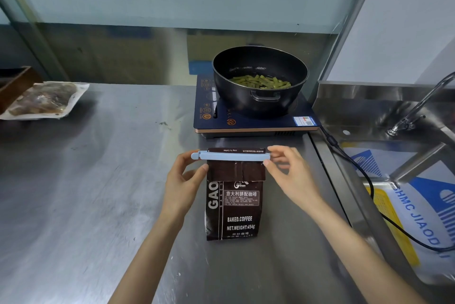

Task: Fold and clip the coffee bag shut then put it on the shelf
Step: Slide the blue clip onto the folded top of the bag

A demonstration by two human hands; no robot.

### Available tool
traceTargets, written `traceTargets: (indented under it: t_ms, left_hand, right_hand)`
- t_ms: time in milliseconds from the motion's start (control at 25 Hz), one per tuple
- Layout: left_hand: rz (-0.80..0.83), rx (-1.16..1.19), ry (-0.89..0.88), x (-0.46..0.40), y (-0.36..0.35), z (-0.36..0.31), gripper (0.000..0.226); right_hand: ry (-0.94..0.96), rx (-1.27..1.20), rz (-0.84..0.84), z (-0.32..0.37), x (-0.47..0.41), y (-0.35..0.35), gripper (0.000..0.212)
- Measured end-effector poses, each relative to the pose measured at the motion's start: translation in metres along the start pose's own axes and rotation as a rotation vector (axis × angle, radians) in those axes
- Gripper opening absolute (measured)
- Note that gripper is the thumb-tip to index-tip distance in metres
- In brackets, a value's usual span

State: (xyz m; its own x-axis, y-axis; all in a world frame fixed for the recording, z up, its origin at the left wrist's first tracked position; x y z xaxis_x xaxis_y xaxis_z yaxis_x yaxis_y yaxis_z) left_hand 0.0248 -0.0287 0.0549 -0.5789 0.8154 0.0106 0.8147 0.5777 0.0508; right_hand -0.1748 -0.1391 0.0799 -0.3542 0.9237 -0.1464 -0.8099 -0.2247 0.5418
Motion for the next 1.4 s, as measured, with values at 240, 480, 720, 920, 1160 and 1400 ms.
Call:
traceTargets:
  t_ms: [240,480,720,920,1160,1400]
  left_hand:
    - [-0.002,0.007,0.003,0.002,-0.002,-0.002,0.026]
    - [0.002,0.016,0.017,0.005,-0.004,-0.001,0.027]
    - [0.002,0.007,0.023,0.005,-0.002,0.001,0.032]
    - [0.015,-0.017,0.059,0.01,0.0,0.018,0.033]
    - [0.066,-0.104,0.159,0.03,-0.005,0.06,0.024]
    - [0.066,-0.16,0.141,0.04,-0.008,0.064,0.012]
  right_hand:
    - [-0.165,-0.133,0.033,-0.047,0.028,-0.025,0.023]
    - [-0.17,-0.165,0.079,-0.056,0.044,-0.045,0.023]
    - [-0.149,-0.209,0.088,-0.052,0.045,-0.047,0.029]
    - [-0.163,-0.197,0.111,-0.053,0.044,-0.047,0.03]
    - [-0.176,-0.2,0.107,-0.055,0.046,-0.047,0.029]
    - [-0.184,-0.217,0.076,-0.053,0.051,-0.045,0.029]
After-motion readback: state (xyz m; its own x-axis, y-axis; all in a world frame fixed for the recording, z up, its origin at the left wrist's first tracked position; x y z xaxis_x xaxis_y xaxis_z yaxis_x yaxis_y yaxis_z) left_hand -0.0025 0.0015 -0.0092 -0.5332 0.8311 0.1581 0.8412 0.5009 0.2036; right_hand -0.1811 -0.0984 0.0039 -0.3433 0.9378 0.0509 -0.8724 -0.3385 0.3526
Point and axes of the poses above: each hand's wrist, its own x-axis away from the middle knuckle, its own y-axis out of the back of the hand, z = x × y, the point moved 10 cm from there along -x, towards the middle knuckle
